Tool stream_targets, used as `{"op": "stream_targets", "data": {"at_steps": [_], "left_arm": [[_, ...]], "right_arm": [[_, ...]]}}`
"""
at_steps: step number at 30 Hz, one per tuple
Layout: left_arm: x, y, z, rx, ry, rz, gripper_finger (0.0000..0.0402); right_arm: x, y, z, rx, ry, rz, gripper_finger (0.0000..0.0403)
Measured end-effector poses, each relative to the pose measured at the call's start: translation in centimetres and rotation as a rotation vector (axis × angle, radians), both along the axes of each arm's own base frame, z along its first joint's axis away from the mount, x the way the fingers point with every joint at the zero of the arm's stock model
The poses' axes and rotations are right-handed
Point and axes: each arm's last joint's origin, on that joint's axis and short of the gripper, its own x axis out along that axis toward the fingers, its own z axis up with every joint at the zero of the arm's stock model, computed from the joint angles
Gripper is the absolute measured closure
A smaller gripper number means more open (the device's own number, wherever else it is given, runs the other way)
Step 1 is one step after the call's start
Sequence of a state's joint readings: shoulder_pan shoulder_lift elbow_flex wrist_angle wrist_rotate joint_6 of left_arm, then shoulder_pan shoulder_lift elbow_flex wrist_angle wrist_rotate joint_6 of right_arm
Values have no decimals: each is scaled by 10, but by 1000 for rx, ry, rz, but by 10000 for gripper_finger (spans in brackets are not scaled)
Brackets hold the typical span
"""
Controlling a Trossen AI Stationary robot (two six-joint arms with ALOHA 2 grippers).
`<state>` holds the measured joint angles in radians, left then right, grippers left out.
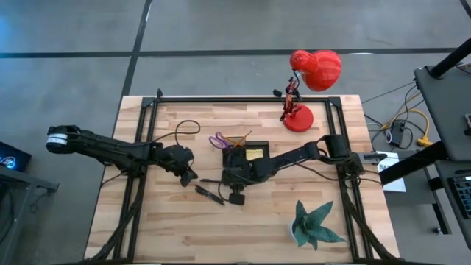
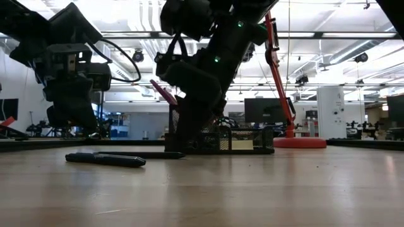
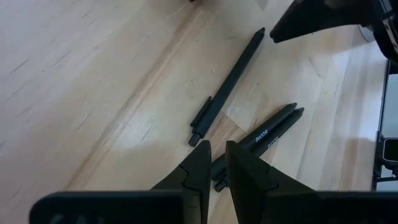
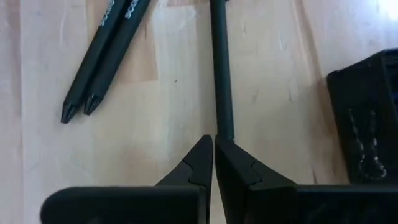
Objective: Pick and place office supplies into organizer
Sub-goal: Put the top black pen into the black desk organizer
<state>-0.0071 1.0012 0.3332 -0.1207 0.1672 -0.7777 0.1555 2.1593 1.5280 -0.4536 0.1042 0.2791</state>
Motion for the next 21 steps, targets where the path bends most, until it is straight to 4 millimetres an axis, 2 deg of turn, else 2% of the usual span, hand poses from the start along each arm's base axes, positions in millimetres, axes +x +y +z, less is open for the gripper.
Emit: {"op": "stream_targets", "data": {"at_steps": [16,21], "left_arm": [[0,0,0,0,0,0,368],[0,0,0,0,0,0,368]], "right_arm": [[1,-2,0,-22,-14,-21,394],[2,-3,0,-42,-20,-34,379]]}}
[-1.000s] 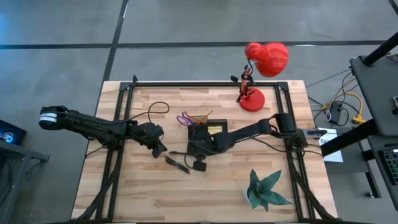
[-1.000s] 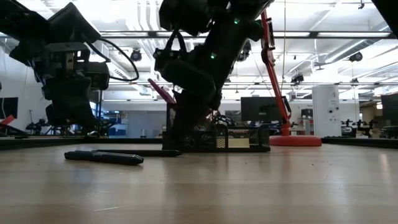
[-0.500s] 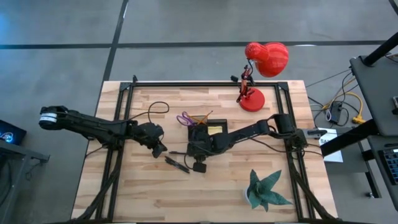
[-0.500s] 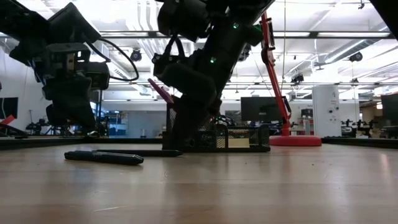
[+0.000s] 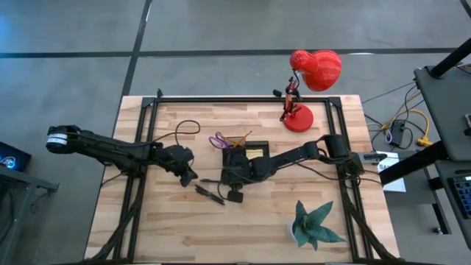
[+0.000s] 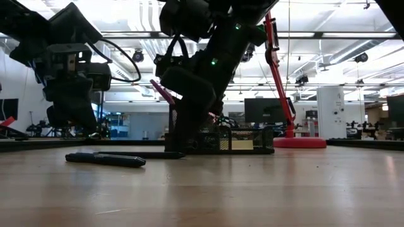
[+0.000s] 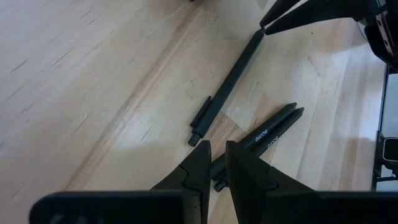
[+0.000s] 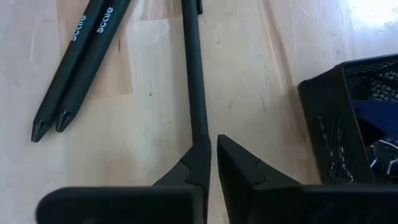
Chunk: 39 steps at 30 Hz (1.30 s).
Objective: Pick and place office supplies into organizer
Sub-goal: Put the top black pen into the black desk organizer
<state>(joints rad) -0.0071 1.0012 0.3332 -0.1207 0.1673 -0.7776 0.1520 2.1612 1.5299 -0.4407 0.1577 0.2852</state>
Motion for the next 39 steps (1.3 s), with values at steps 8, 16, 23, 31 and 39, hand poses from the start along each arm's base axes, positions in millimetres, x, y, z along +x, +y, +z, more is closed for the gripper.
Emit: {"op": "stream_targets", "data": {"at_steps": [8,16,23,31,39], "left_arm": [[0,0,0,0,0,0,368],[0,0,0,0,0,0,368],[0,0,0,0,0,0,368],[0,0,0,0,0,0,368],[0,0,0,1,0,0,368]], "right_arm": [[-1,0,0,-1,6,1,324],[-1,0,-1,-3,7,4,297],[-2,0,-2,-3,11,4,329],[-2,0,-2,-3,12,5,368],[-2,0,-3,3,16,9,364]]}}
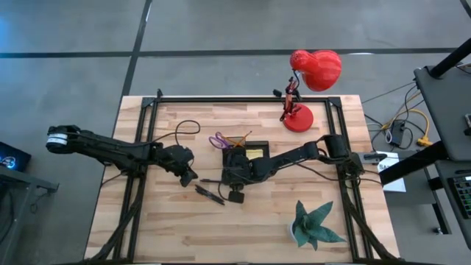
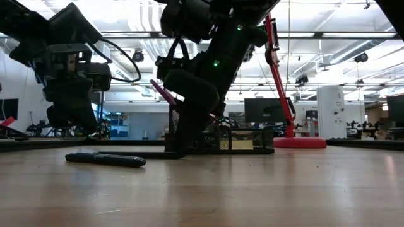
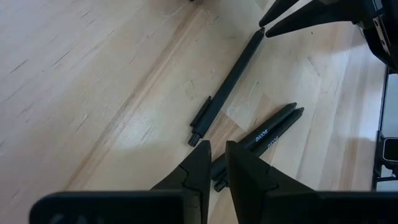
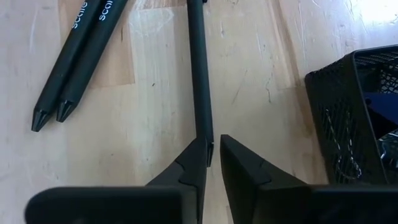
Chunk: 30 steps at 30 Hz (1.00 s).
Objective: Pick and place office supplies into organizer
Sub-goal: Put the top black pen into the black desk organizer
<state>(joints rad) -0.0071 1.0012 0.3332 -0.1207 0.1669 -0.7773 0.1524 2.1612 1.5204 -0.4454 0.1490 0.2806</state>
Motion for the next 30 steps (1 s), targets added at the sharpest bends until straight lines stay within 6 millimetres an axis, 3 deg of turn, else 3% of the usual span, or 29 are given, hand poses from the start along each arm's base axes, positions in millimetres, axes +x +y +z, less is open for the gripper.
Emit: {"op": "stream_targets", "data": {"at_steps": [18,30], "left_arm": [[0,0,0,0,0,1,368],[3,0,3,0,-40,1,368]], "right_arm": [[-5,-1,-8,2,22,-10,354],[-5,-1,-8,4,20,-13,383]]}}
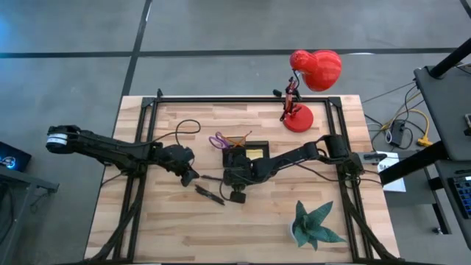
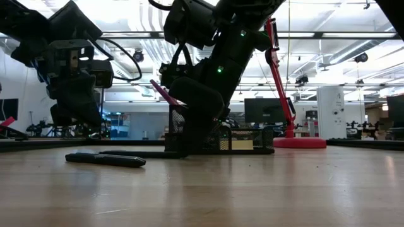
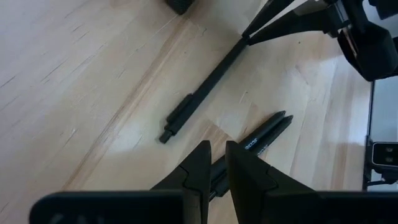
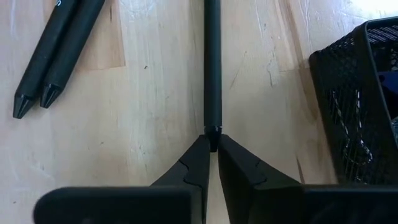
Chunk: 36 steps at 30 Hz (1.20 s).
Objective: Pick and place office supplies into organizer
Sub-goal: Put the top black pen into the black desk organizer
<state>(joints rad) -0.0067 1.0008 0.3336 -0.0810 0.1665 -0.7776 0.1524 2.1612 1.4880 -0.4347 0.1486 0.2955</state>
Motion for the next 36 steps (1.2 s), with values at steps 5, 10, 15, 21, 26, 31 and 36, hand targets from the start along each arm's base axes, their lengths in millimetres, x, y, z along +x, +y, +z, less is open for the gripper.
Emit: {"op": "stream_targets", "data": {"at_steps": [5,10,15,21,26,31,36], "left_arm": [[0,0,0,0,2,0,368],[0,0,-1,0,11,0,368],[1,0,-4,27,22,-25,368],[4,2,-6,215,-1,-91,368],[6,5,-5,389,-4,-131,368],[9,5,-1,451,-23,-188,348],[9,5,-6,468,2,-215,292]], "right_arm": [[-1,0,-2,2,3,1,391],[-2,0,-4,14,5,6,392],[-2,0,-4,15,4,6,392],[-1,0,-4,23,-7,0,391],[-1,0,-4,38,-9,-24,390],[-1,0,-4,38,-8,-24,390],[-1,0,-4,37,-7,-21,390]]}}
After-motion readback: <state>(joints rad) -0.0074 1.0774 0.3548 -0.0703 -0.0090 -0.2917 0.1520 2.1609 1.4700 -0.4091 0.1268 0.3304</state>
